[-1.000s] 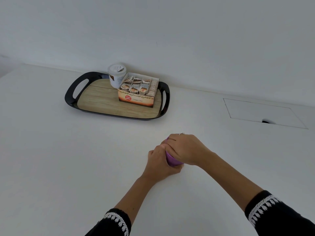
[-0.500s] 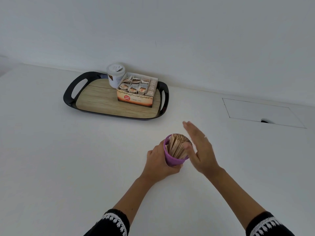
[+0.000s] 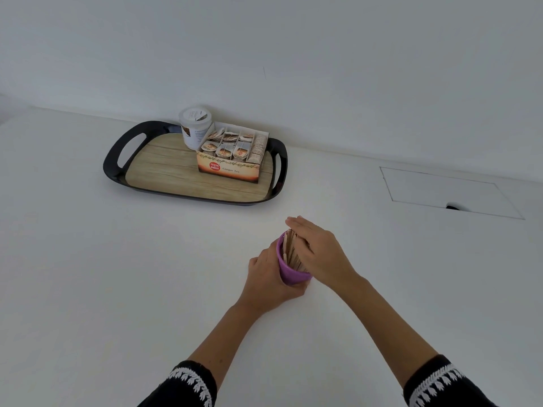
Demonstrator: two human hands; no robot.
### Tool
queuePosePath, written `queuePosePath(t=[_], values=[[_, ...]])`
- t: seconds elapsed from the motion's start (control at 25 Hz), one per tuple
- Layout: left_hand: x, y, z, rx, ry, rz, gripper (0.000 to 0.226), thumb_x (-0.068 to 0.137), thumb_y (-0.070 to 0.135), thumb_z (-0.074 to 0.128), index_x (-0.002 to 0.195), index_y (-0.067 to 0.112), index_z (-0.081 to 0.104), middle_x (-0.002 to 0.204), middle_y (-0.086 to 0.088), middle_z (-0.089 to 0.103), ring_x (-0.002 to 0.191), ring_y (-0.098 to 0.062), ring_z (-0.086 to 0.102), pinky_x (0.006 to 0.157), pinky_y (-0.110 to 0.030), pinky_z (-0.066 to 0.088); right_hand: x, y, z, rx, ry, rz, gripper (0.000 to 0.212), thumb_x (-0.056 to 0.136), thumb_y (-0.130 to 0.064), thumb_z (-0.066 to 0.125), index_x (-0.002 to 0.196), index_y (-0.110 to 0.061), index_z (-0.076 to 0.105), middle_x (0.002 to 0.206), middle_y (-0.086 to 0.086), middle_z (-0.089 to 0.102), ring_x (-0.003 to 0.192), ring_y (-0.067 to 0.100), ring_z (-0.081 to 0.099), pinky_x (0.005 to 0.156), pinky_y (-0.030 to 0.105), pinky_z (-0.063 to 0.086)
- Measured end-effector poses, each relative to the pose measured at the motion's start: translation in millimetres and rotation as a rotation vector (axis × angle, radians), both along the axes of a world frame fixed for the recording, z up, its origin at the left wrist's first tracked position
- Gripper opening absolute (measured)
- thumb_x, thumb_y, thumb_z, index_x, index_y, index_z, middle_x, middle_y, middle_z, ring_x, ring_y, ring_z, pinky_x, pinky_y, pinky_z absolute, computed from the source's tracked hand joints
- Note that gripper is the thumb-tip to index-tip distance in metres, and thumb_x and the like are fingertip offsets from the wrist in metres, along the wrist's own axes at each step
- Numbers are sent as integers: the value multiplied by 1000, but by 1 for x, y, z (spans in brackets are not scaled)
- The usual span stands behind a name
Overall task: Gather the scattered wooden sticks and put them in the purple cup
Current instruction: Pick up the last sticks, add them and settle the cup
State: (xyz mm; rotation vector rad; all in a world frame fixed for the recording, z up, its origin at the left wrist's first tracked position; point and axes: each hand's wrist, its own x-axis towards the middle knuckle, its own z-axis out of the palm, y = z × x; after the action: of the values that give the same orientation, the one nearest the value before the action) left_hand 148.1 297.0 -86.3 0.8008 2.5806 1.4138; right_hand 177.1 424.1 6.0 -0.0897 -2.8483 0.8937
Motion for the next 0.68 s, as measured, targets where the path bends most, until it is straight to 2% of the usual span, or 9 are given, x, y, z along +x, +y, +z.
queuePosePath(t=[0.08, 0.24, 0.36, 0.44, 0.56, 0.68], values=[[0, 0, 0, -5, 4, 2, 97, 58, 65, 70, 139, 20, 38, 130, 3, 55, 107, -2, 44, 91, -20, 29, 0, 5, 5, -129, -56, 32, 41, 97, -15, 44, 138, -14, 47, 144, 0, 48, 139, 9, 32, 116, 28, 26], [1, 0, 3, -6, 11, 5, 92, 60, 61, 72, 137, 22, 40, 125, 8, 56, 105, 0, 46, 91, -18, 31, 2, 2, 3, 104, -73, 128, 56, 92, -37, 52, 142, -17, 40, 149, -5, 40, 143, 8, 22, 112, 27, 23], [3, 0, 4, -10, 3, 18, 88, 59, 64, 69, 132, 24, 41, 115, 16, 53, 102, -1, 47, 91, -22, 36, 1, 0, 2, 143, -44, 114, 60, 90, -51, 51, 141, -20, 42, 147, -6, 43, 142, 11, 26, 110, 30, 25], [3, 0, 5, -2, 10, 5, 88, 59, 63, 69, 132, 23, 42, 117, 12, 55, 102, -2, 48, 90, -22, 36, 1, -3, -1, 154, 14, 69, 51, 92, -45, 52, 136, -20, 49, 141, -3, 50, 137, 14, 37, 108, 31, 32], [2, -1, 4, 29, 8, -12, 92, 60, 59, 73, 136, 19, 40, 127, 4, 56, 108, -7, 51, 93, -25, 38, -4, -3, -2, 108, 36, 23, 38, 95, -25, 53, 131, -17, 56, 135, 3, 57, 129, 18, 48, 107, 31, 38], [2, -2, 5, 33, -3, -8, 96, 59, 59, 73, 139, 19, 37, 129, 5, 53, 109, -6, 48, 91, -16, 31, -8, 6, 2, 143, -45, 119, 40, 95, -13, 51, 135, -13, 52, 139, 4, 53, 134, 17, 43, 111, 23, 29]])
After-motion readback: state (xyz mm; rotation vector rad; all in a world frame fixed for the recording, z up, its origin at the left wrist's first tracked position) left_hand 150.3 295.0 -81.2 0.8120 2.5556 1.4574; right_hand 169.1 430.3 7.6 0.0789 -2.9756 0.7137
